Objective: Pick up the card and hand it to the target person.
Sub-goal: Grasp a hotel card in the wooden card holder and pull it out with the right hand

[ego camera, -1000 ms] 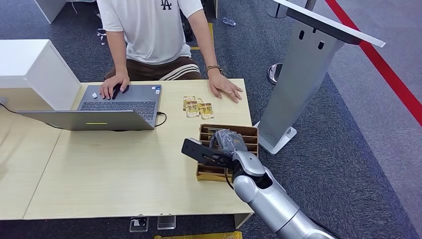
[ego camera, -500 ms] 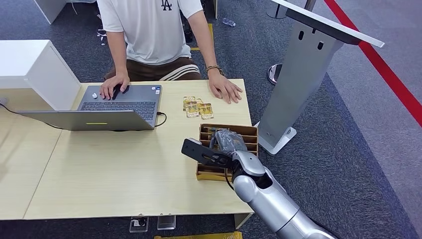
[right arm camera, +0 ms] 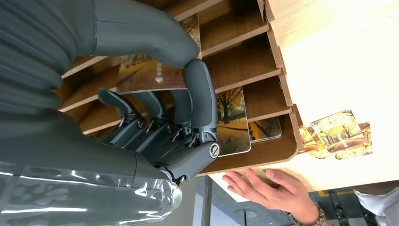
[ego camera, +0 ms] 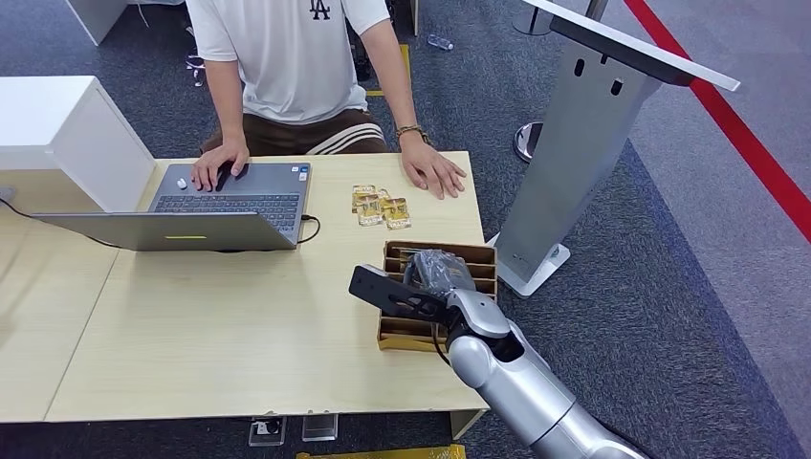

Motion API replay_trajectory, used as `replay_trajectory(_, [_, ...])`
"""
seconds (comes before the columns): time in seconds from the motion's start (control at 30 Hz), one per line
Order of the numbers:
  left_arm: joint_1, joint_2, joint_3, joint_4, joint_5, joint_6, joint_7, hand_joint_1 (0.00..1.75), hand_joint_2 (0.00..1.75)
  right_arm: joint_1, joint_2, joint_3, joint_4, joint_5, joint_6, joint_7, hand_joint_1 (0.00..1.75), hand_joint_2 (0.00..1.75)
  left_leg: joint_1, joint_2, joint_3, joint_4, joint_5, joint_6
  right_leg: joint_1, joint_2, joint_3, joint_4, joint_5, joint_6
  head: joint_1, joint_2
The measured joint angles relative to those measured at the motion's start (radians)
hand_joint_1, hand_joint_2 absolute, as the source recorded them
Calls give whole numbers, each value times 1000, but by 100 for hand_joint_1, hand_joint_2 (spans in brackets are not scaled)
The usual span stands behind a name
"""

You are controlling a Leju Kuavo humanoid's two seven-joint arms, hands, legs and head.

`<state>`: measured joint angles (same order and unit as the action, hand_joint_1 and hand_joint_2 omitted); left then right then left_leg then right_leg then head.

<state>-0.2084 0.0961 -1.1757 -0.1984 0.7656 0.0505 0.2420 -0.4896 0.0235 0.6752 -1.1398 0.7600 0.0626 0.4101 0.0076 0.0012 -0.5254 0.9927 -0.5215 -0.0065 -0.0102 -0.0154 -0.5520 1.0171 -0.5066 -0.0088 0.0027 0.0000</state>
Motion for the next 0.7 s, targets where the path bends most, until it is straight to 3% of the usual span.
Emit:
replay_trajectory(0.37, [0, 0, 0, 0, 0, -6, -2, 0, 0, 0, 0, 1, 0, -8, 0, 0, 175, 175, 0, 0, 0, 0, 0, 0, 0, 0, 0, 0, 0, 0, 0, 0])
replay_trajectory(0.5, [0, 0, 0, 0, 0, -6, -2, 0, 175, 0, 0, 1, 0, -8, 0, 0, 175, 175, 0, 0, 0, 0, 0, 0, 0, 0, 0, 0, 0, 0, 0, 0])
replay_trajectory(0.7, [0, 0, 0, 0, -13, 2, -5, 0, 175, 0, 0, 1, 0, -6, 0, 0, 175, 175, 0, 0, 0, 0, 0, 0, 0, 0, 0, 0, 0, 0, 0, 0])
